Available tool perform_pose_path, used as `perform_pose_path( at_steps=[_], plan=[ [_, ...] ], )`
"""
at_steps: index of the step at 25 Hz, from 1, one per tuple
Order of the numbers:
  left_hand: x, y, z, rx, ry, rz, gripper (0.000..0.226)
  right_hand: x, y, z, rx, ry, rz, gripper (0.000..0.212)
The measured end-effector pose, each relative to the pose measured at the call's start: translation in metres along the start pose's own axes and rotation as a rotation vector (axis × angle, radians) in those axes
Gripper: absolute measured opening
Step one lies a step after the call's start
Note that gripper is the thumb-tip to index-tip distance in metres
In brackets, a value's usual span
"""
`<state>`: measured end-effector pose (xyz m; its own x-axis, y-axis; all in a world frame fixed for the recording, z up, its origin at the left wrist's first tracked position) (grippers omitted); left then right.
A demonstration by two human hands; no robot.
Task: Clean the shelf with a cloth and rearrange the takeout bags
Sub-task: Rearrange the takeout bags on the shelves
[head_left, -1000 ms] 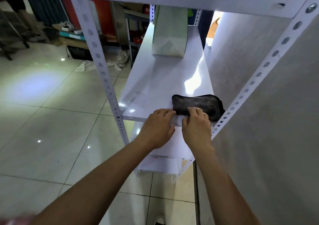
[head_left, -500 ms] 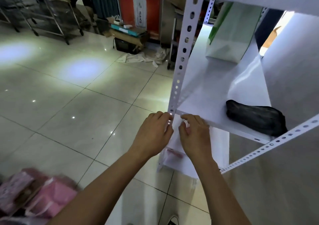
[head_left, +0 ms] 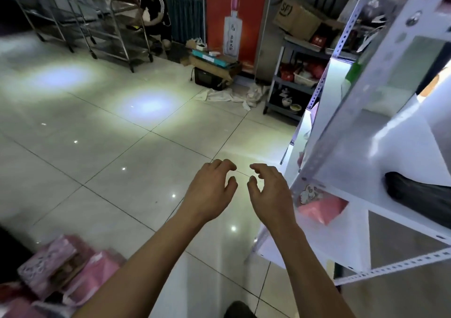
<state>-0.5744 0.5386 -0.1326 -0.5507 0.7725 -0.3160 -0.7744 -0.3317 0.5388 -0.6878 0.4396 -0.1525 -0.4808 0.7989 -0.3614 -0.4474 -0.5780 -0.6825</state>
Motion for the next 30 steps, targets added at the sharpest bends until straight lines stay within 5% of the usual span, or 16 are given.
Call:
perform_pose_path(
  at_steps=[20, 30],
  plan=[
    [-0.305, -0.16, -0.004, -0.024, -0.071, -0.053, 0.032, -0.292, -0.01, -0.187, -0.047, 0.045, -0.116, 0.031],
    [-0.519, -0.176, -0.066, 0.072, -0.183, -0.312, 0.03, -0.454, 0.036, -0.207, 0.067, 0.301, -0.295, 0.029]
  ],
)
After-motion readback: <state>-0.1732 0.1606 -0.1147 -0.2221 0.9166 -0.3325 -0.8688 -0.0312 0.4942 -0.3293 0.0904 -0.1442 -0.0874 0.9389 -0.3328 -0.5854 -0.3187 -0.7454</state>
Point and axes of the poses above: each hand's wrist, its own x-axis away from the middle knuckle, its own z-axis out of the back of the hand, y = z × x, the point moved 9 cm from there along -x, towards the middle knuckle, and after that the axes turned 8 degrees about y, right-handed, at the moved point
